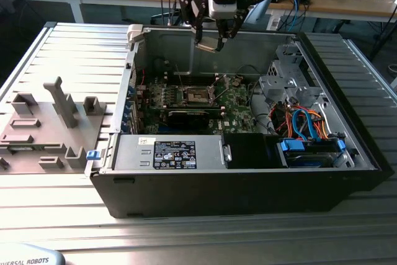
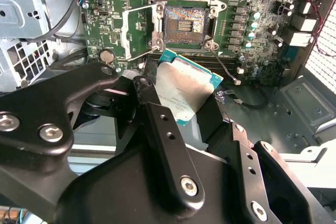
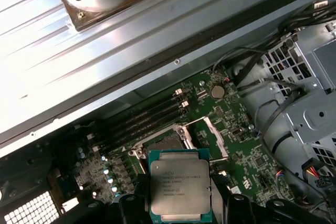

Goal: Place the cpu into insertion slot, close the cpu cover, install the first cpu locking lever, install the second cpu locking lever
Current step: 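Place the cpu into insertion slot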

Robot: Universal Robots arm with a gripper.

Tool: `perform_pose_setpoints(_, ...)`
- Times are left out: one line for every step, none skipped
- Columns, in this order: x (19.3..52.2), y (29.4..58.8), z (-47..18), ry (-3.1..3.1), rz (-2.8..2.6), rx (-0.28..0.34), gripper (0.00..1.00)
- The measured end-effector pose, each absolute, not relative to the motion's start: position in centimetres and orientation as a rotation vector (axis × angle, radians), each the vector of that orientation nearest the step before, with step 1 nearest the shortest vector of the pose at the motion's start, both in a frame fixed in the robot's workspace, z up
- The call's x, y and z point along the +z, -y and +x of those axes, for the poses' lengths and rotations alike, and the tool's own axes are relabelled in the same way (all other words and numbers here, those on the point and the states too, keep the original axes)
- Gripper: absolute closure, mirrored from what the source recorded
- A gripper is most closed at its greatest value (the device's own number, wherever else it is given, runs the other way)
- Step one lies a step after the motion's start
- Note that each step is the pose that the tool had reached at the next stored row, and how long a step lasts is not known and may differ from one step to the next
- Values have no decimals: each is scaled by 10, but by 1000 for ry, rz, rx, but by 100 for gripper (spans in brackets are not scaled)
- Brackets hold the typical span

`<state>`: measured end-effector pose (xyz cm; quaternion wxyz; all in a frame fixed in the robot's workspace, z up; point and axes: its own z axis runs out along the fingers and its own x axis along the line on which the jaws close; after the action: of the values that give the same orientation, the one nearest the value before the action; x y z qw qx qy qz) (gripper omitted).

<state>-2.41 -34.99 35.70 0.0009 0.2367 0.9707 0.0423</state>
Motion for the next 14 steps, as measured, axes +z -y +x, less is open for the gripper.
perform_pose_setpoints(357,350,-24,-3047,745,133,46)
perform_pose_setpoints(357,350,-24,-3047,746,133,46)
perform_pose_setpoints(357,350,-24,-3047,748,133,46)
perform_pose_setpoints(357,350,-24,-3046,749,133,46)
perform_pose_setpoints(357,350,-24,-3046,750,133,46)
perform_pose_setpoints(357,350,-24,-3046,751,133,46)
perform_pose_setpoints(357,350,-24,-3045,753,133,46)
perform_pose_setpoints(357,350,-24,-3045,754,133,46)
perform_pose_setpoints(357,350,-24,-3044,756,133,46)
perform_pose_setpoints(357,350,-24,-3044,757,133,46)
perform_pose_setpoints(357,350,-24,-3044,759,133,46)
perform_pose_setpoints(357,350,-24,-3043,761,133,46)
perform_pose_setpoints(357,350,-24,-3043,762,133,46)
perform_pose_setpoints(357,350,-24,-3042,764,132,46)
